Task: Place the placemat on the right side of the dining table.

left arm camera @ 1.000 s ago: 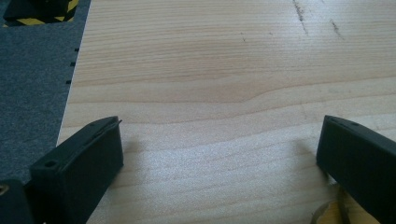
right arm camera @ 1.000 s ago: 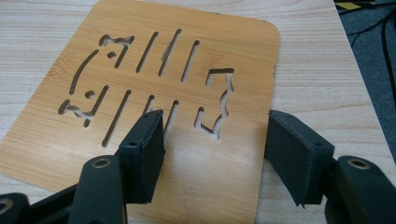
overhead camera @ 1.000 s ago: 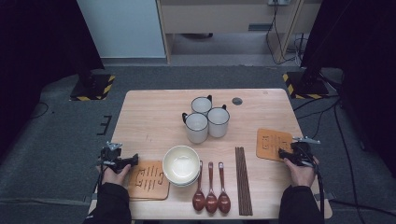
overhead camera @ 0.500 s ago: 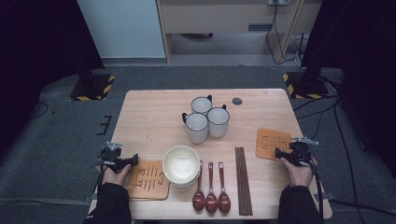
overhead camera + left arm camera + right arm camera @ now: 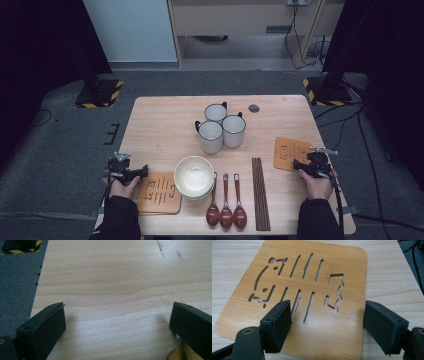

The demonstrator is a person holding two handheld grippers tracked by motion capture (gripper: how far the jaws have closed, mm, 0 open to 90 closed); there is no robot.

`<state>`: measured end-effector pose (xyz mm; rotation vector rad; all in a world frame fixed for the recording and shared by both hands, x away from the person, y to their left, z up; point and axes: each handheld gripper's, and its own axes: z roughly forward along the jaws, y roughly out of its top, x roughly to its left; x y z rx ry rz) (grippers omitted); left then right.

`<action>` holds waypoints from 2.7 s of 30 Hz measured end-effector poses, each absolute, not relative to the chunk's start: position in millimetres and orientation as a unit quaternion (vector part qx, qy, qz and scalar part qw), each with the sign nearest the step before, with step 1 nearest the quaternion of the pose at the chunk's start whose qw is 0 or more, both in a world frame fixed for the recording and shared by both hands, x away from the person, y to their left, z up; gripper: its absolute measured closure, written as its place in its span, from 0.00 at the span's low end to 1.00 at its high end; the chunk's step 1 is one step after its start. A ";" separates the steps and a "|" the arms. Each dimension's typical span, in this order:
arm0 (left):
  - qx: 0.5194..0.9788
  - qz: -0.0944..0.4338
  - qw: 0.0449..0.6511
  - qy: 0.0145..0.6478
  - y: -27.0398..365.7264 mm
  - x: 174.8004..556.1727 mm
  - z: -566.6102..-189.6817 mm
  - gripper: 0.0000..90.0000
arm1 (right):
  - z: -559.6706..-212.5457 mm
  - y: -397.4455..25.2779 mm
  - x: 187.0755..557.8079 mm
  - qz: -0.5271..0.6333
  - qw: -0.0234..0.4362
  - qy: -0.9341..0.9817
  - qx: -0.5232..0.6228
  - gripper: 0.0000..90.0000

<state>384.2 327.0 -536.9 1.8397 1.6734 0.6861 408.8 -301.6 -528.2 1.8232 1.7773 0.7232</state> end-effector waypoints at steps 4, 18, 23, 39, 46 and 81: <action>0.685 0.255 0.277 0.623 327.1 384.2 -536.9 0.00 | -528.8 -305.8 410.5 0.271 0.244 0.659 0.658 0.26; 0.686 0.255 0.277 0.623 327.2 384.2 -536.9 0.00 | -530.6 -320.4 418.6 0.295 0.230 0.698 0.611 0.26; 0.686 0.255 0.277 0.623 327.2 384.2 -536.9 0.00 | -530.9 -323.7 419.1 0.297 0.228 0.703 0.605 0.26; 0.686 0.255 0.277 0.622 327.2 384.2 -536.9 0.00 | -531.3 -327.3 418.6 0.300 0.228 0.705 0.600 0.26; 0.686 0.255 0.277 0.623 327.2 384.2 -536.9 0.00 | -528.6 -327.8 417.7 0.308 0.233 0.696 0.605 0.23; 0.685 0.247 0.308 0.612 329.8 376.9 -525.0 0.20 | -474.2 -287.3 396.0 0.392 0.239 0.695 0.553 0.28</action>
